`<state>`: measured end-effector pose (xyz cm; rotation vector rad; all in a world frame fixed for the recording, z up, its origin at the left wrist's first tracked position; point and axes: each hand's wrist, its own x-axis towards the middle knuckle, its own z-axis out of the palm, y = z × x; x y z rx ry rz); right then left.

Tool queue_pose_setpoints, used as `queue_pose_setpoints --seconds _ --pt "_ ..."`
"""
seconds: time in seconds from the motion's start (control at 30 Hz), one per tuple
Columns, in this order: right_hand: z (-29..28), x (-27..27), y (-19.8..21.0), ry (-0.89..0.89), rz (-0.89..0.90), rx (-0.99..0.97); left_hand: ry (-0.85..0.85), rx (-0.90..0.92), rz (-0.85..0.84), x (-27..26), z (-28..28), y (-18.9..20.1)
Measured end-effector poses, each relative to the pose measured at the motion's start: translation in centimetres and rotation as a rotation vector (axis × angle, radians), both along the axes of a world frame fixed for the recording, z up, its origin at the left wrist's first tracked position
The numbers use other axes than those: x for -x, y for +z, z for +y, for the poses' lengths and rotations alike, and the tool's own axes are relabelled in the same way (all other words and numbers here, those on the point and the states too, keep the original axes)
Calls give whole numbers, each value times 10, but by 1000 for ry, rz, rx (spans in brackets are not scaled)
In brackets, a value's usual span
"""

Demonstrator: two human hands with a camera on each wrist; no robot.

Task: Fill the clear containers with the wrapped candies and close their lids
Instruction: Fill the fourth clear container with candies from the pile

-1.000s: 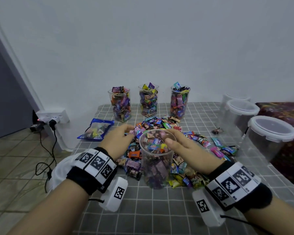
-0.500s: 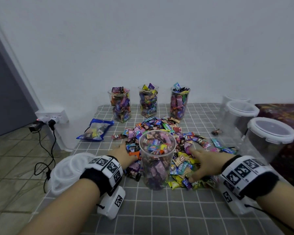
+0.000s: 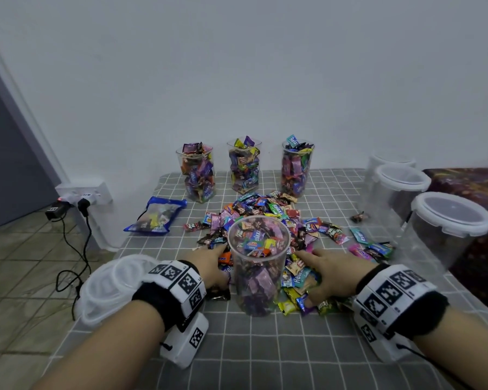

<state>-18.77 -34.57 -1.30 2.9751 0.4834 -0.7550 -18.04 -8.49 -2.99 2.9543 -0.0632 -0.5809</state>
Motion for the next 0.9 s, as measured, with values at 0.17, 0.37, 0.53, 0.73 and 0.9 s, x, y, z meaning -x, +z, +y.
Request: queue_pose_setpoints --seconds 0.17,0.37,0.53,0.73,0.9 --pt "1 -5 -4 -13 -83 -66 -19 -93 -44 -3 -2 2" --pt "4 -6 -3 9 -168 -58 27 -79 -102 -9 0 0" --pt "8 -4 0 24 -226 -85 90 -41 -146 -10 4 -2" --pt "9 -3 3 13 -255 -111 114 4 -208 -8 4 2" --pt "7 -2 4 -45 -326 -220 132 43 -290 -5 3 4"
